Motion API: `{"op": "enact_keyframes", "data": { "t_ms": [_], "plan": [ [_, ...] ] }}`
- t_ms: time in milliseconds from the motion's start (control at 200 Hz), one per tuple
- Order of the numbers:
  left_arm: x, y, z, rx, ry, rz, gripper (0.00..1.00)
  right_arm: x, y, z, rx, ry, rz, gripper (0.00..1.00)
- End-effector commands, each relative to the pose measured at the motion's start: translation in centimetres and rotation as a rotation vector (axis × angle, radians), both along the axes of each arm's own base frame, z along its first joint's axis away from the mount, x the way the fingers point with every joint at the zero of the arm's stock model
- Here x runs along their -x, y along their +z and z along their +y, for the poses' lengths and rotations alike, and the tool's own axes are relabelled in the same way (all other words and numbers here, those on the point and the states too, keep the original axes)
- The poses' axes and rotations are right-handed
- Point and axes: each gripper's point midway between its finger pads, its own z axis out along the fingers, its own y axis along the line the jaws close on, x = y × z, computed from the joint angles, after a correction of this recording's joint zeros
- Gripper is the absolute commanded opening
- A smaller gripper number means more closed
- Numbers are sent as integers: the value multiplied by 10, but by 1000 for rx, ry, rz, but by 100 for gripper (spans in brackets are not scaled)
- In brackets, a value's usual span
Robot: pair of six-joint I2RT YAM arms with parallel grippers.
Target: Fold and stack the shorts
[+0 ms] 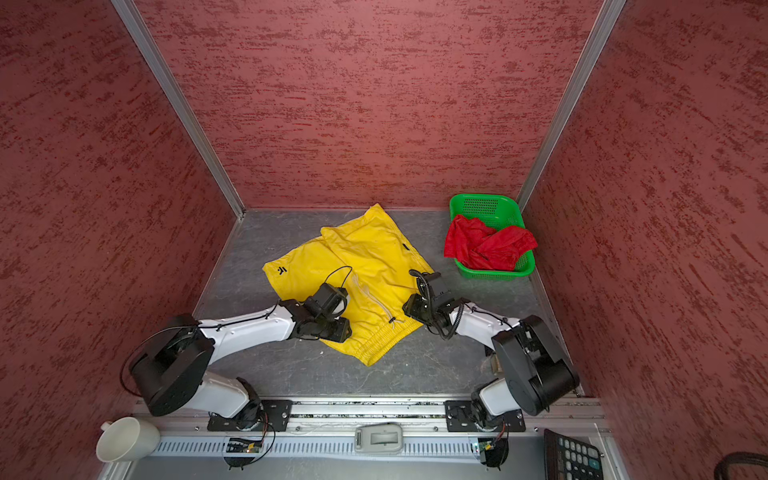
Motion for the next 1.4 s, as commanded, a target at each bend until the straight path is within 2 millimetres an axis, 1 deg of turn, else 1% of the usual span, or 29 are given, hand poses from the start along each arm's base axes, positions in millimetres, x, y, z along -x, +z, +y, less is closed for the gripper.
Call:
{"op": "enact_keyframes", "data": {
  "t_ms": [0,75,180,250,321,371,416,481,556,606,686,726,751,807,827,842,867,952,1032,1152,1242,1308,1353,1393],
  "plan": [
    [11,-6,2,-42,-21,11,40,-19,-10,-3,40,-56,-18,49],
    [18,-8,0,-52,-47,9,40,-33,-12,3,46,-55,-36,48],
    [24,-8,-9,-43,-77,5,40,-61,-10,22,46,-20,-69,48],
    [27,-6,-22,-21,-106,-11,40,-82,-9,36,48,4,-91,48],
    [26,2,-39,9,-140,-42,41,-103,-5,47,51,26,-118,48],
    [23,9,-48,22,-148,-67,43,-120,3,53,71,46,-149,49],
    [19,18,-54,37,-145,-93,45,-131,15,58,85,63,-177,50],
    [11,35,-57,59,-138,-145,51,-144,40,59,98,78,-228,52],
    [2,57,-57,81,-148,-231,57,-147,73,51,94,67,-280,53],
    [-3,71,-56,93,-178,-295,60,-143,94,41,72,50,-311,53],
    [-3,87,-61,109,-298,-398,60,-125,116,24,35,34,-346,54],
    [1,92,-65,120,-382,-435,60,-112,124,18,12,38,-358,55],
    [4,93,-66,121,-429,-452,60,-103,125,16,-2,44,-357,55],
    [12,89,-71,121,-533,-467,60,-84,127,14,-43,60,-348,55],
    [15,87,-73,118,-573,-469,59,-76,119,14,-55,67,-324,55],
    [17,85,-74,116,-598,-466,59,-70,124,14,-73,69,-329,55],
    [21,80,-75,109,-635,-461,59,-60,123,15,-97,80,-315,55],
    [32,64,-84,86,-756,-430,60,-33,108,14,-157,86,-247,55],
    [33,52,-97,61,-821,-425,60,-12,93,12,-201,79,-190,56],
    [26,36,-115,41,-849,-411,60,9,74,9,-237,60,-117,57],
    [21,27,-127,25,-863,-410,61,20,63,6,-262,52,-68,58],
    [22,21,-133,26,-884,-402,60,27,54,2,-286,42,-25,58],
    [23,15,-135,17,-896,-397,57,31,50,-1,-310,38,-1,58],
    [24,10,-136,7,-906,-393,51,33,47,-2,-334,37,20,59]
  ]
}}
